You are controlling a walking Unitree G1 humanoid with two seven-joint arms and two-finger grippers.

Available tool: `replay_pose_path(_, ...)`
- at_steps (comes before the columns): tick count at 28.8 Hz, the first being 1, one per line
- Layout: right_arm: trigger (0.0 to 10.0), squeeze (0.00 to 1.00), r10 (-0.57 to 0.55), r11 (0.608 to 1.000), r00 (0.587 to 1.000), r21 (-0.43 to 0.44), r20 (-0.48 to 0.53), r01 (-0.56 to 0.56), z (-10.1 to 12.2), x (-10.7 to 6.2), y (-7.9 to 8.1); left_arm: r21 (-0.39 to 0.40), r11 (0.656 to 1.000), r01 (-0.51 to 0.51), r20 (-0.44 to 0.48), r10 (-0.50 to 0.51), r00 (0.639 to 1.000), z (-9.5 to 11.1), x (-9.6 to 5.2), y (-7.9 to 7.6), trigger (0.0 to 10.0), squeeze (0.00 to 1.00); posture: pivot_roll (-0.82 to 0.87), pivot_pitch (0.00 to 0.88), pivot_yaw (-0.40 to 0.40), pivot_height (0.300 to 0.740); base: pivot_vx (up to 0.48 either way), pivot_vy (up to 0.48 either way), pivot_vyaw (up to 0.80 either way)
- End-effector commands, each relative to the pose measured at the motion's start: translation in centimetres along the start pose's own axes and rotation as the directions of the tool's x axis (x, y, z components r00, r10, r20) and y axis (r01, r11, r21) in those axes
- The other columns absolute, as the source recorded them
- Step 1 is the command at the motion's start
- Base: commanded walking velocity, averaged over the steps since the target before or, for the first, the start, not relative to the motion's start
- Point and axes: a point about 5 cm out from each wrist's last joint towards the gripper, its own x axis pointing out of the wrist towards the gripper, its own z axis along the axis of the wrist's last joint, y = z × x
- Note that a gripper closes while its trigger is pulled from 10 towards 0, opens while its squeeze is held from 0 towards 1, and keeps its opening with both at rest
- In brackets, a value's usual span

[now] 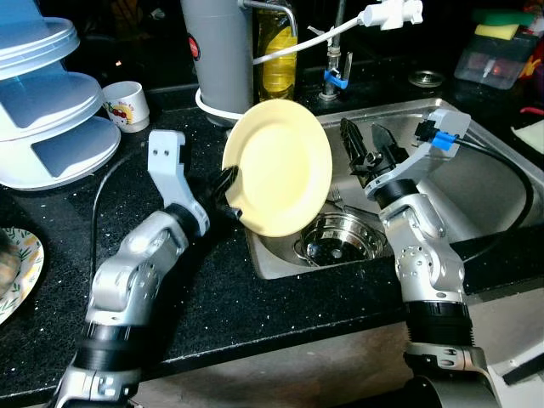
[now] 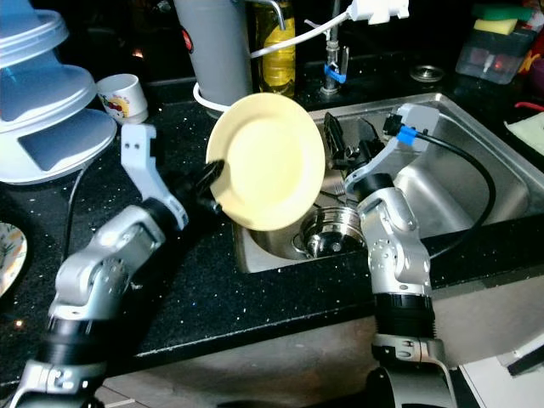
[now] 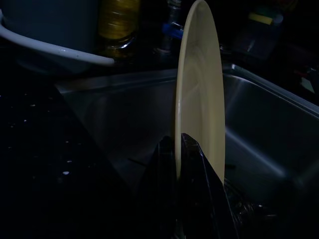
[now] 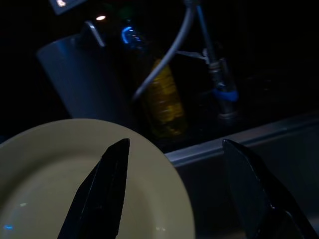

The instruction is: Kitchen organization

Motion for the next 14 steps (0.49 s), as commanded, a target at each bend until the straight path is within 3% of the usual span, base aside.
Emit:
replay_pose_path(1, 10.0, 0.0, -0.019, 1.0, 1.0, -0.009, -0.023, 0.019, -0.6, -0.1, -0.2, 0.013, 1.0, 0.003, 0.0, -0.003, 1.0, 0.1, 0.1, 0.2, 10.0, 0.0, 0.03, 0.0, 0.037, 0.74, 0.0, 0.0, 0.0)
replay_pose_path(5, 10.0, 0.0, -0.024, 1.0, 0.999, -0.017, -0.026, 0.024, -0.6, -0.1, -0.3, 0.006, 0.999, 0.038, -0.022, -0.038, 0.999, -0.4, 0.4, -0.3, 10.0, 0.0, 0.03, 0.0, 0.037, 0.74, 0.0, 0.0, 0.0)
replay_pose_path(6, 10.0, 0.0, -0.026, 0.999, 0.999, -0.021, -0.026, 0.026, -0.5, -0.1, -0.4, 0.006, 0.999, 0.051, -0.036, -0.051, 0.998, -0.8, 0.5, -0.5, 10.0, 0.1, 0.03, 0.0, 0.037, 0.74, 0.0, 0.0, 0.0)
replay_pose_path(7, 10.0, 0.0, -0.029, 0.999, 0.999, -0.025, -0.025, 0.028, -0.5, -0.1, -0.4, 0.0, 0.998, 0.064, -0.044, -0.064, 0.997, -1.1, 0.6, -0.8, 10.0, 0.1, 0.03, 0.0, 0.037, 0.74, 0.0, 0.0, 0.0)
replay_pose_path(8, 10.0, 0.0, -0.031, 0.999, 0.999, -0.028, -0.025, 0.03, -0.5, -0.1, -0.5, -0.005, 0.997, 0.071, -0.048, -0.072, 0.996, -1.3, 0.6, -0.9, 10.0, 1.0, 0.03, 0.0, 0.037, 0.74, 0.0, 0.0, 0.0)
replay_pose_path(14, 10.0, 0.0, -0.036, 0.999, 0.999, -0.031, -0.022, 0.035, -0.4, -0.1, -0.4, -0.029, 0.997, 0.076, -0.03, -0.076, 0.997, -1.5, 0.7, -1.2, 10.0, 1.0, 0.03, 0.0, 0.036, 0.74, 0.0, 0.0, 0.0)
